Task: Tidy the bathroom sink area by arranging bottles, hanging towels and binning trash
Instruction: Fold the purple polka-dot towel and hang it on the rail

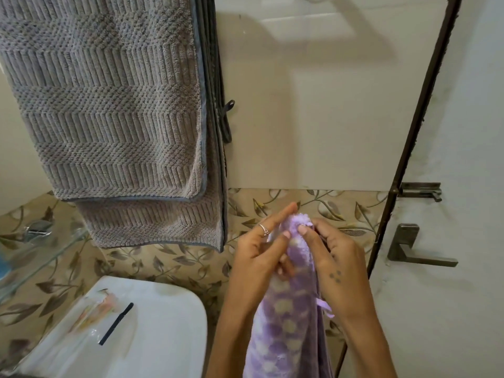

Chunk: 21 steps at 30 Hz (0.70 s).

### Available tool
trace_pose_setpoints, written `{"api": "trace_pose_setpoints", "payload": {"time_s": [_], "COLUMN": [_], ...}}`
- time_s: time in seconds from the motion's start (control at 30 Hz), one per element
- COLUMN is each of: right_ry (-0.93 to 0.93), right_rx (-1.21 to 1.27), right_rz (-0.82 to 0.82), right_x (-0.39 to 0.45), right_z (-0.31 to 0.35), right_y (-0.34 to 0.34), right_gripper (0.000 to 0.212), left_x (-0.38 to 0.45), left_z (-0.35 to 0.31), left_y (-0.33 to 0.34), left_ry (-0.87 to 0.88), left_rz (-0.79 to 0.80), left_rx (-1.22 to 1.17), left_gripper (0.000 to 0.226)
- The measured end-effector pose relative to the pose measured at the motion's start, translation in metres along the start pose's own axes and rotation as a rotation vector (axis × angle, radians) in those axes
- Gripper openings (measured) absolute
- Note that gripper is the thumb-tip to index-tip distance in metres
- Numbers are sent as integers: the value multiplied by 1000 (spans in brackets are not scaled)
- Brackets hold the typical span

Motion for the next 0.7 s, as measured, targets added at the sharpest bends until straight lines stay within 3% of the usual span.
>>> {"api": "trace_pose_setpoints", "payload": {"time_s": [0.1,0.17,0.3,0.4,0.53,0.7], "right_ry": [7,-2,-51,-76,-111,-93], "right_rx": [-70,-92,-88,-72,-63,24], "right_rz": [126,158,160,132,116,71], "right_x": [-1,0,-1,0,-1,0], "right_z": [-1,1,7,8,9,11], "right_y": [-7,-12,-17,-18,-20,-25], "right_gripper": [19,17,24,19,16,20], "left_x": [3,4,4,3,0,1], "left_z": [-9,-10,-9,-7,-6,-8], "left_y": [-12,-15,-15,-11,-4,0], "left_ry": [123,113,32,-64,-140,-68], "left_rz": [-5,0,-6,175,272,150], "left_rx": [416,529,505,339,154,187], "left_gripper": [27,30,31,32,4,38]}}
Point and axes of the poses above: each hand's wrist, its own x-axis towards the middle knuckle, its own y-axis out of the palm, z = x × y, the point moved 3 cm from there along x, towards the middle knuckle, and after that the axes turned 1 degree about -z, right-handed, at the moved point
